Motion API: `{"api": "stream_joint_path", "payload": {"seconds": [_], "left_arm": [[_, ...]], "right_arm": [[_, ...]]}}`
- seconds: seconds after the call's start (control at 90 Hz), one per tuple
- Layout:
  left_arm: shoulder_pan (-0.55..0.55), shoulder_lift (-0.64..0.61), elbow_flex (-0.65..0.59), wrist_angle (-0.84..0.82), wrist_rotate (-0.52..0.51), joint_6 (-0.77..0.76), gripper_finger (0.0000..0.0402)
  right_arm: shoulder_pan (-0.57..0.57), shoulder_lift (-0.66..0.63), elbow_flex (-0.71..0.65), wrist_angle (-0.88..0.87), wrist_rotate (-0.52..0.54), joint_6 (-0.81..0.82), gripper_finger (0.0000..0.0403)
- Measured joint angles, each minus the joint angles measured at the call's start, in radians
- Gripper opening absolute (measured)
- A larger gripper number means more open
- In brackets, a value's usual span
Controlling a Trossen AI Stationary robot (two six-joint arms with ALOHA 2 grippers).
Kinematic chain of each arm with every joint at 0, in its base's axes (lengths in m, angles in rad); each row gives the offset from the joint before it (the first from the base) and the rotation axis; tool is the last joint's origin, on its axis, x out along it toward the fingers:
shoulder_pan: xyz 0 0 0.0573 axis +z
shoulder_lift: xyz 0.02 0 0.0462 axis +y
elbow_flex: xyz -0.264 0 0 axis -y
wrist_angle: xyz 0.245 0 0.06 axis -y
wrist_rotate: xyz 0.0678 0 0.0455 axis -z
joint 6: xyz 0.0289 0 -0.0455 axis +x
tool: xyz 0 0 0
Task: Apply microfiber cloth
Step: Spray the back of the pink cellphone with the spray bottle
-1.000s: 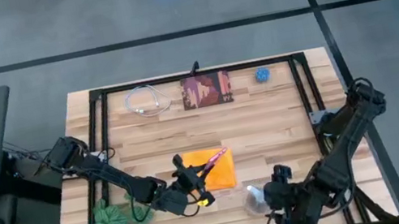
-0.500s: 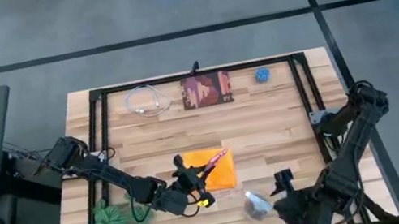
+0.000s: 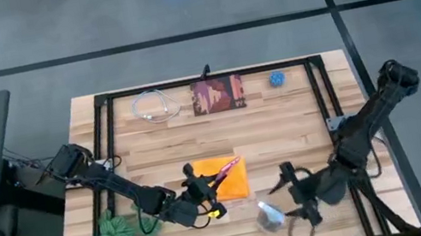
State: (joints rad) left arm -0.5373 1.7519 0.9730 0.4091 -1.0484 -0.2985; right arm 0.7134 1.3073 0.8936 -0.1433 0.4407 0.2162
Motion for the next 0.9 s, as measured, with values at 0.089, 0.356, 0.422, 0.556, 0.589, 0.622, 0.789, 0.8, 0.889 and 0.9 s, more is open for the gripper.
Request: {"api": "stream_joint_path", "payload": {"seconds": [0.089, 0.356, 0.422, 0.556, 0.589, 0.622, 0.789, 0.8, 0.889, 0.9], "left_arm": [[0.000, 0.000, 0.000, 0.001, 0.000, -0.012, 0.0009], [0.000, 0.000, 0.000, 0.008, 0.017, -0.026, 0.0009], [-0.003, 0.000, 0.000, 0.009, 0.019, -0.023, 0.0009], [-0.015, -0.009, 0.000, 0.004, 0.019, -0.009, 0.0009], [-0.018, -0.014, 0.000, 0.003, 0.019, -0.008, 0.0009], [-0.021, -0.019, 0.000, -0.001, 0.019, -0.005, 0.0009], [-0.024, -0.023, 0.000, -0.014, 0.019, -0.002, 0.0009], [-0.024, -0.023, 0.000, -0.014, 0.019, -0.002, 0.0009], [-0.024, -0.023, 0.000, -0.022, 0.019, -0.002, 0.0009], [-0.024, -0.023, 0.000, -0.025, 0.019, -0.002, 0.0009]], "right_arm": [[-0.045, 0.016, -0.002, 0.019, -0.048, -0.007, 0.0306], [-0.115, 0.040, -0.003, 0.087, -0.449, -0.174, 0.0307], [-0.121, 0.040, -0.003, 0.097, -0.466, -0.214, 0.0307], [-0.128, 0.040, -0.002, 0.142, -0.466, -0.321, 0.0307], [-0.134, 0.040, -0.002, 0.141, -0.468, -0.336, 0.0307], [-0.141, 0.040, -0.003, 0.143, -0.470, -0.346, 0.0307], [-0.154, 0.033, 0.037, 0.123, -0.363, -0.364, 0.0307], [-0.153, 0.033, 0.044, 0.112, -0.347, -0.361, 0.0307], [-0.136, 0.029, 0.106, 0.018, -0.231, -0.331, 0.0307], [-0.134, 0.029, 0.113, 0.012, -0.221, -0.328, 0.0307]]}}
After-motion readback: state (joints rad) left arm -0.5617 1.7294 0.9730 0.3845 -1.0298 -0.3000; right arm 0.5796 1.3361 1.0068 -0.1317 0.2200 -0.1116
